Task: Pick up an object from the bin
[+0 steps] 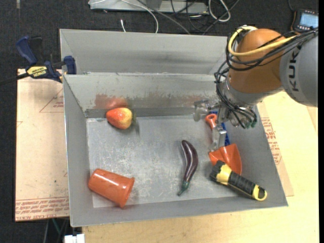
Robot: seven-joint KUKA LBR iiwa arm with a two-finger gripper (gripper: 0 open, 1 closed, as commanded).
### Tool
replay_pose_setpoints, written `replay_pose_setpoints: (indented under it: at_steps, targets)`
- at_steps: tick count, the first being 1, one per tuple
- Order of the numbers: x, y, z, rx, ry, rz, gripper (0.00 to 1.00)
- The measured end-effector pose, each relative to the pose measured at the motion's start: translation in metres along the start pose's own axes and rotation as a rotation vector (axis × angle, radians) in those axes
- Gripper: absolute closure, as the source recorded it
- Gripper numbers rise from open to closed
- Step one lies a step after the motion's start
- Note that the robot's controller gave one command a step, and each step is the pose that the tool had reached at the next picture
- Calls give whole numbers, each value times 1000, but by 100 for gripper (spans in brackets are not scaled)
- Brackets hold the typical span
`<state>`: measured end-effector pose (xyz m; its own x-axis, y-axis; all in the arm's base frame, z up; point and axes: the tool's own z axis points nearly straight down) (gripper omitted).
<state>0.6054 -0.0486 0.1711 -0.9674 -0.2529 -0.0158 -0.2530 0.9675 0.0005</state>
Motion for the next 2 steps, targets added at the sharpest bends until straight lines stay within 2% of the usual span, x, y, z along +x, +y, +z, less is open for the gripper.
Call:
replay_pose_setpoints:
  at_steps: [1,2]
  targets:
    - [72,63,30,-2,13,265,0]
    - [-10,36,32,3,-3,254,0]
